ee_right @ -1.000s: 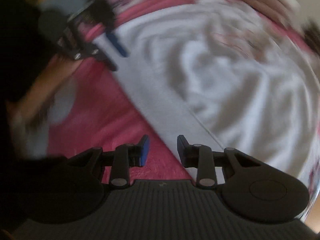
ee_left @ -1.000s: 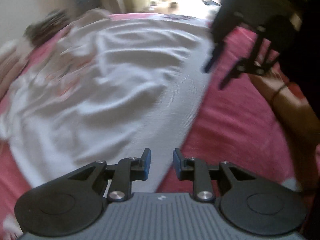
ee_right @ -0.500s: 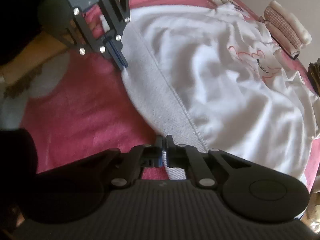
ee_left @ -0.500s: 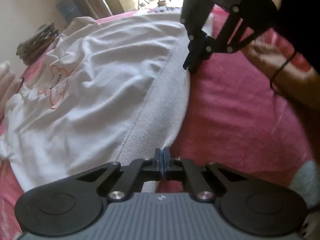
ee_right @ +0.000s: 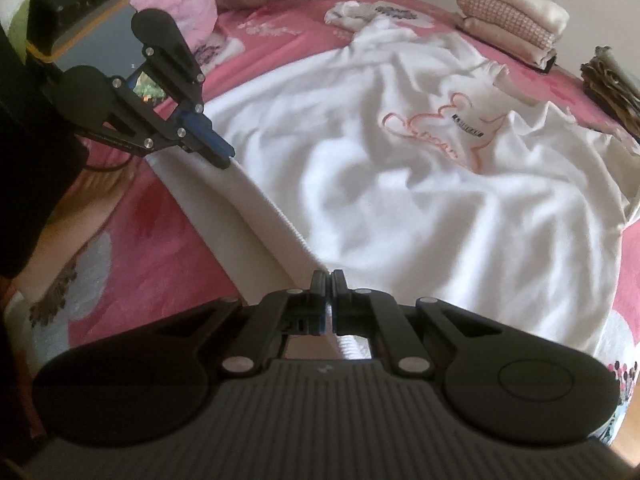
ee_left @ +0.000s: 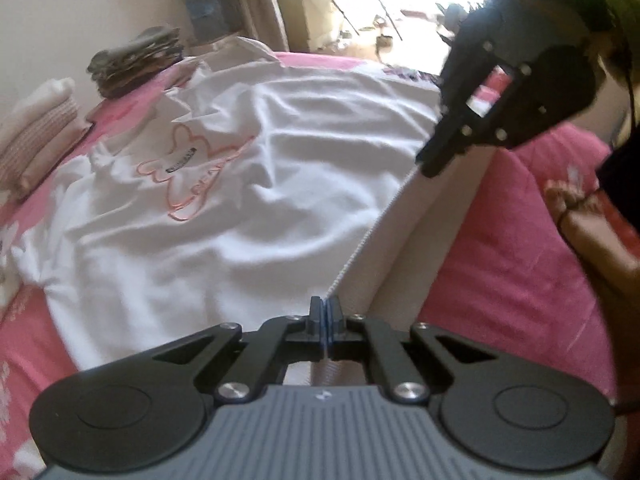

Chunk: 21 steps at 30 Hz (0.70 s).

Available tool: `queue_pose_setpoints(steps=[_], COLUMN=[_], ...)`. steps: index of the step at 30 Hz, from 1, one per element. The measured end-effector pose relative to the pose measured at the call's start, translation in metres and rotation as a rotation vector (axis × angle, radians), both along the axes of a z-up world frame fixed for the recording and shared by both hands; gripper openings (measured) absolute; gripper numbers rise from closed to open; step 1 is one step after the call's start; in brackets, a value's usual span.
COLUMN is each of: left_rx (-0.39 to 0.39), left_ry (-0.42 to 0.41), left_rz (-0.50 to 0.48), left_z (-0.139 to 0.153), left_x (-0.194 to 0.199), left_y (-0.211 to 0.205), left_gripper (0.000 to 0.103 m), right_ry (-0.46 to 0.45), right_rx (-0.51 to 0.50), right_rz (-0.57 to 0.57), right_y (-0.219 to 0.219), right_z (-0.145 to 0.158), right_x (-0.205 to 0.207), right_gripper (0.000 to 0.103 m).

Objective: Fold clothes

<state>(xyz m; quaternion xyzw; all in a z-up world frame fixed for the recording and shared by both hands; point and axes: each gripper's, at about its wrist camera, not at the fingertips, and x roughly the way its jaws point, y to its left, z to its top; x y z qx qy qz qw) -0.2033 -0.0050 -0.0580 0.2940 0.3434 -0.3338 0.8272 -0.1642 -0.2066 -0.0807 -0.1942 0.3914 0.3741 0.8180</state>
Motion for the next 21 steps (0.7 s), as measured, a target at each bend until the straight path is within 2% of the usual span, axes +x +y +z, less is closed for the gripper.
queue_pose_setpoints(steps=[6, 8, 9, 11, 14, 16, 21], left_rx=[0.073, 0.097, 0.105, 0.167, 0.245, 0.254, 0.264], left_ry=[-0.238, -0.317, -0.318, -0.283, -0.223, -0.176, -0.146], left_rz=[0.004, 0.006, -0.011, -0.092, -0.208, -0.231, -0.219], left_z=[0.006, 0.008, 0.007, -0.01, -0.039, -0.05, -0.058], left_x=[-0.009, -0.012, -0.015, -0.028, -0.051, -0.058, -0.056], left_y=[-0.012, -0.016, -0.016, -0.018, -0.019, -0.02, -0.022], left_gripper=[0.001, 0.001, 0.001, 0.001, 0.001, 0.001, 0.001], right_ry=[-0.172, -0.311, -0.36, -0.341, -0.23, -0.202, -0.167], right_rx=[-0.067, -0.053, -0.044, -0.033, -0.118, -0.176, -0.188], right_rz=[-0.041, -0.065, -0.046, 0.007, 0.114, 0.17, 0.156], right_y=[0.009, 0.011, 0.012, 0.011, 0.016, 0.02, 0.021], right_z=[0.001, 0.017, 0.023, 0.02, -0.017, -0.038, -0.046], right_x=[0.003, -0.003, -0.009, -0.019, -0.037, -0.046, -0.043], right_gripper=[0.001, 0.001, 0.001, 0.001, 0.001, 0.001, 0.001])
